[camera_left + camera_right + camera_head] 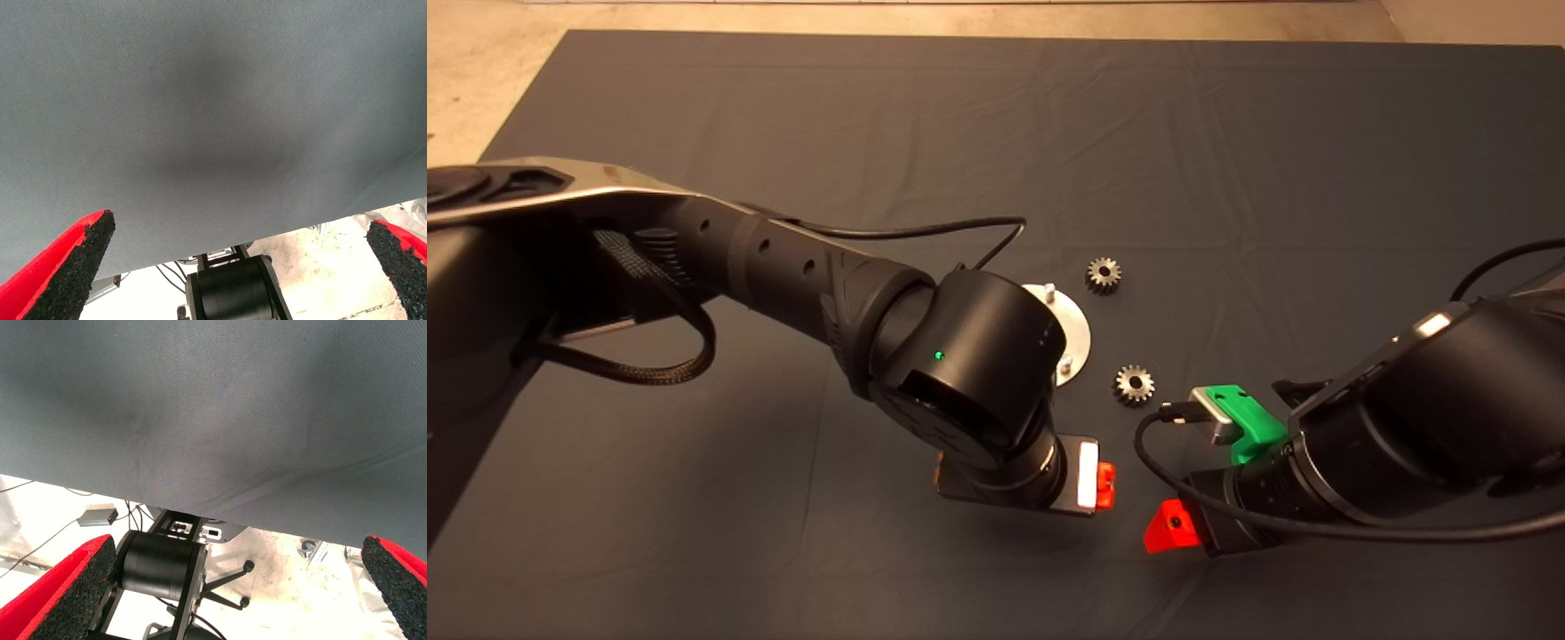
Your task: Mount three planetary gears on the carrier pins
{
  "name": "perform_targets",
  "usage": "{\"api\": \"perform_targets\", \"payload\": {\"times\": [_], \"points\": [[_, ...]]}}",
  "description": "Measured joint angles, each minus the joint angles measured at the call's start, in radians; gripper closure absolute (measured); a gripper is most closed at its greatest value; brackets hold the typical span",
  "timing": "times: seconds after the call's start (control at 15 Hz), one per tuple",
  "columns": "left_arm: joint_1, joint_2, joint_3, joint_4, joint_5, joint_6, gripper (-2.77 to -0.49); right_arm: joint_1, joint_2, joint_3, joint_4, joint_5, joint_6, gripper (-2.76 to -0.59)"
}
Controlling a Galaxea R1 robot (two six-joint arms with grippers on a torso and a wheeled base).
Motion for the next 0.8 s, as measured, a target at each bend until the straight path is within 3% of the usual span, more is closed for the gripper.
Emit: {"api": "perform_targets", "payload": {"times": [0.53,0.8], "points": [[-0.011,-0.003,0.004,-0.001,0.000,0.000,-2.75,0.003,-0.019,-0.014,0.001,0.002,-0.008,-2.75],[-0.011,-0.002,0.004,-0.001,0.000,0.000,-2.75,0.008,-0.057,-0.077,0.000,-0.001,-0.110,-2.75]]}}
